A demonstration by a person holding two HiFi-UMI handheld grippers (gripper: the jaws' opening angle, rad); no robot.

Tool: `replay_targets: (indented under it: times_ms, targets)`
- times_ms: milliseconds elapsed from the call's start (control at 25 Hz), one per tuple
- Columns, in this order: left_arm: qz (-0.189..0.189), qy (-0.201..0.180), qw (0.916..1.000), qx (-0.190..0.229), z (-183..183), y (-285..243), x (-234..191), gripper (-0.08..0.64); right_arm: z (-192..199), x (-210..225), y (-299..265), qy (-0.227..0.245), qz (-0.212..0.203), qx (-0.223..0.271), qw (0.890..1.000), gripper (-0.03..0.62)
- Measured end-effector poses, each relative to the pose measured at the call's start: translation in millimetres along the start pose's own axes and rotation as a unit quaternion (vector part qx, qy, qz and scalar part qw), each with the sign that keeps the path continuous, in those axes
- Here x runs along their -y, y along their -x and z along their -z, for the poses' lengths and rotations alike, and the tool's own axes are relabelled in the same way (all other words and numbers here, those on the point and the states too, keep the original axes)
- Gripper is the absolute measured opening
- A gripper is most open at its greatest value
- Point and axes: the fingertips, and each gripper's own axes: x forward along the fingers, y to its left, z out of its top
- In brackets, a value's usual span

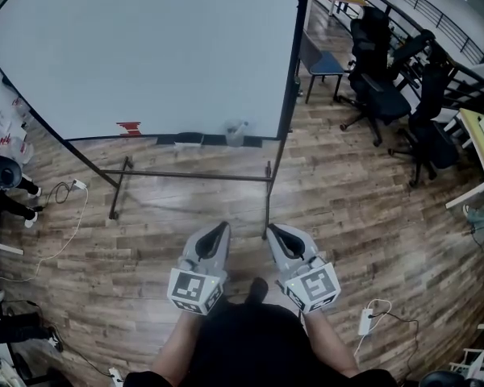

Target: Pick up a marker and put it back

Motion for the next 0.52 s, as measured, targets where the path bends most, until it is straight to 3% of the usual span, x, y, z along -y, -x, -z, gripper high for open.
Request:
replay_targets:
  times_ms: [520]
  targets:
    - [-0.004, 0.005, 1.0, -0.005, 4.9, -3.3, 1.0, 0.011, 6.7, 0.5, -0.5, -0.005, -0.014, -0.016, 1.0, 0.0]
